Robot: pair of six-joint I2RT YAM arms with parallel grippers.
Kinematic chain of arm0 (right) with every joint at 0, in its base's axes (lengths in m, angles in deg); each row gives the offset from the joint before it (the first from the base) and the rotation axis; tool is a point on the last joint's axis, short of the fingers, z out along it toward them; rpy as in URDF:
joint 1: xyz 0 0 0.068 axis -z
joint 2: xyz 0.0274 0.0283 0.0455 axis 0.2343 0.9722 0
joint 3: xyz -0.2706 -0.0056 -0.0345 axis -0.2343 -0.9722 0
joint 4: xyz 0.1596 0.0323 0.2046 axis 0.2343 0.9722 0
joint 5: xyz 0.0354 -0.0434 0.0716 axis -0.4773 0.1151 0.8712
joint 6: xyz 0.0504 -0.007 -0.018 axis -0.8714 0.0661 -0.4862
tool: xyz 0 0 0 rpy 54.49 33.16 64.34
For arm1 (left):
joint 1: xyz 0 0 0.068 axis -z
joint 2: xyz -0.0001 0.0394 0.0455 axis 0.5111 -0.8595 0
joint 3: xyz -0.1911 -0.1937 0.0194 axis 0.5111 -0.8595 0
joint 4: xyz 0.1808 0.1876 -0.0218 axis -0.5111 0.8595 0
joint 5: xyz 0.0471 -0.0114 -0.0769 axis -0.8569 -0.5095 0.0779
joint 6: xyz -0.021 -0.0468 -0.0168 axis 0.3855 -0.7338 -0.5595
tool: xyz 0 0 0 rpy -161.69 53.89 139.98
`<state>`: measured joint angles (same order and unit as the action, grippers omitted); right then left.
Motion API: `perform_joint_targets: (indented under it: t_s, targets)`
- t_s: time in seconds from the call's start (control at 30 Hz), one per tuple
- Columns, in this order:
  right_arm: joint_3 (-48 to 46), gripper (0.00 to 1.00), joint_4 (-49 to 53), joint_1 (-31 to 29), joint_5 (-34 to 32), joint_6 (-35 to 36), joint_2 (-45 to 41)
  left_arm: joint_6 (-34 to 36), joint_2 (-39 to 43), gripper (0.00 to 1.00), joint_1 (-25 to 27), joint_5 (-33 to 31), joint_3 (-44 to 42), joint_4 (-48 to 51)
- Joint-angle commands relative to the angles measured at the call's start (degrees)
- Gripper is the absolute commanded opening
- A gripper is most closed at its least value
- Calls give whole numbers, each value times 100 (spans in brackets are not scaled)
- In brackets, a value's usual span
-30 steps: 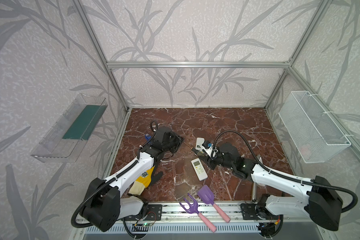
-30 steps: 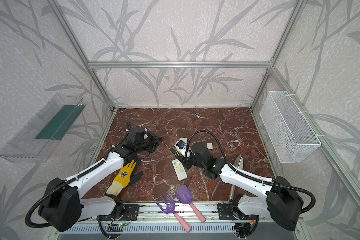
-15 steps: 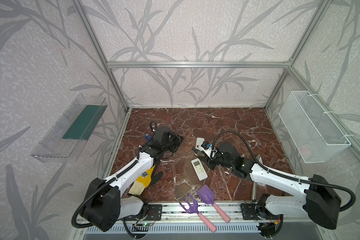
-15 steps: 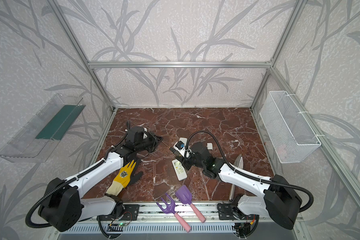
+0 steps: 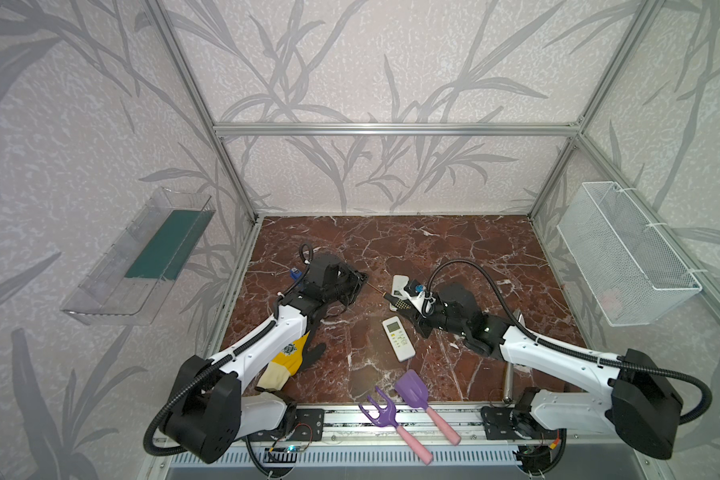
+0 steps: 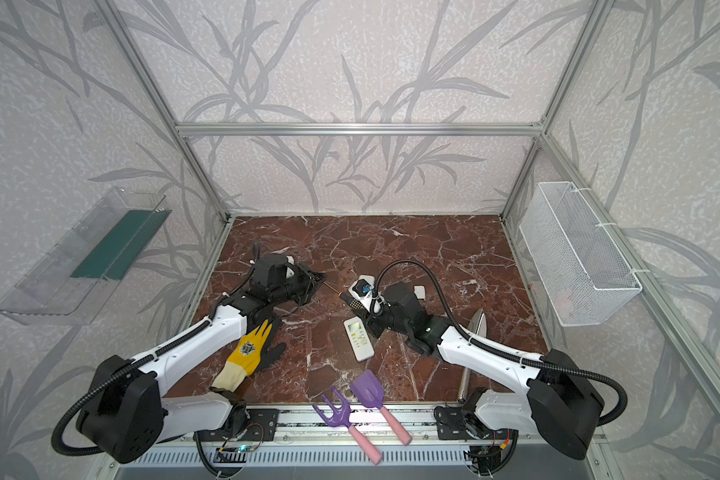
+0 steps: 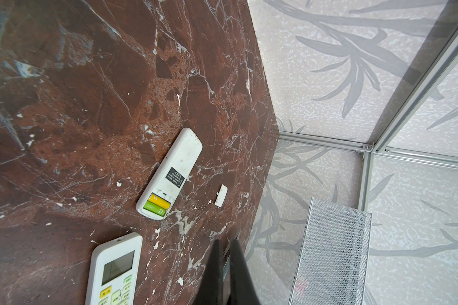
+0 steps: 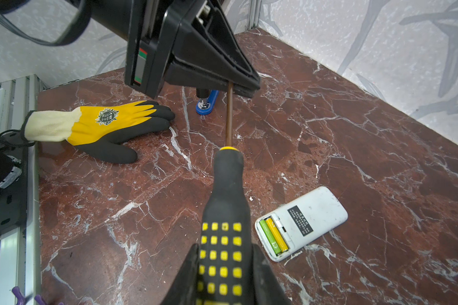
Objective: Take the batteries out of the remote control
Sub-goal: 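Grasp the opened remote's end with the left gripper while the right gripper holds the screwdriver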
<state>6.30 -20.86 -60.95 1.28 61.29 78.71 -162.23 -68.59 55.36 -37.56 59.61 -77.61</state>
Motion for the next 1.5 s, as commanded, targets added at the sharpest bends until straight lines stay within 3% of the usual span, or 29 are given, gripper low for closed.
perform_joint_targets:
  t_s: [0.0, 0.03, 0.1, 0.23, 0.27, 0.37, 0.63, 0.97, 1.23, 1.47]
  targets:
    - [98, 0, 29, -28, 289, 167, -90, -18, -35, 0, -34, 71, -89, -182]
    - [119, 0, 114, -33, 261, 200, -108, 15, -62, 0, -44, 97, -83, -196]
    - [155, 0, 294, -33, 154, 275, -135, 70, -118, 14, -67, 154, -68, -200]
    - [219, 0, 780, -33, -282, 408, -218, 288, -154, 73, -149, 191, -64, -150]
    - [234, 0, 902, -33, -398, 430, -246, 386, -164, 81, -180, 191, -34, -64]
    - [253, 0, 1270, -33, -692, 435, -356, 749, -175, 91, -221, 119, 79, 339]
    - [426, 0, 2548, -33, -1705, -114, -579, 1892, -514, 89, -204, 364, 418, 1269]
    - [621, 0, 3883, -33, -2739, -1049, -793, 2969, -1561, 83, 208, 334, 1333, 2284]
    - [646, 0, 4231, -15, -2642, -1148, -997, 4289, -2940, 85, 632, 184, 2958, 3545]
    - [477, 0, 4313, -15, -2532, -1122, -1135, 5195, -4221, 89, 950, -489, 4496, 4823]
